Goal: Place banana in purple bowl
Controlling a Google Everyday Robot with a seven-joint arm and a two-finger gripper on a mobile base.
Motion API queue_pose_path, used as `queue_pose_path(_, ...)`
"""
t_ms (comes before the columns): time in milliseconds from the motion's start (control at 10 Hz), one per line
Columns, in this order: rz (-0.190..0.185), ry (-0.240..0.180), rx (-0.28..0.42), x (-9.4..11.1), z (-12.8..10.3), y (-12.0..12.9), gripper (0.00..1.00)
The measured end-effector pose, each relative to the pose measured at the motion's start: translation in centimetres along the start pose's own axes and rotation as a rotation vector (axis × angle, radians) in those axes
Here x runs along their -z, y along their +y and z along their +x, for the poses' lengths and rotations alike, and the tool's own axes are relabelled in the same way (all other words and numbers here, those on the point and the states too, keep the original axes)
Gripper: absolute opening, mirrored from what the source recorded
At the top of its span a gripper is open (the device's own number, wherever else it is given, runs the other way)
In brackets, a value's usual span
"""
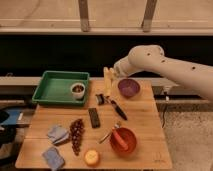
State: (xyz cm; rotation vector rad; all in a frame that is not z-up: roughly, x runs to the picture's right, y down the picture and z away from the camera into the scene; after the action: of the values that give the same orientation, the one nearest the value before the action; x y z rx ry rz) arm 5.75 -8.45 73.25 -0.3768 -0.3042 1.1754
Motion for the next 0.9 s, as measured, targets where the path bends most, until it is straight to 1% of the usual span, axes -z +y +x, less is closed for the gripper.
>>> queue_pose_path(200, 0.016, 0.014, -0.035, -0.1, -0.6, -2.3, 0.00)
queue_pose_path(400, 0.024, 0.044, -0.080, -0.6, -0.4, -4.7, 0.00)
queue_pose_path(500, 0.025, 0.059, -0.096, -1.1, -0.2, -5.3, 0.00)
queue_pose_path(600, 0.024, 0.075, -0.120, -1.7, 0.5, -6.0, 0.00)
queue_pose_path(700, 0.028, 0.092, -0.146, -2.4, 1.6, -7.0, 0.00)
queue_pose_path(900, 0.030, 0.096, -0.182, -3.7, 3.2, -8.3, 0.00)
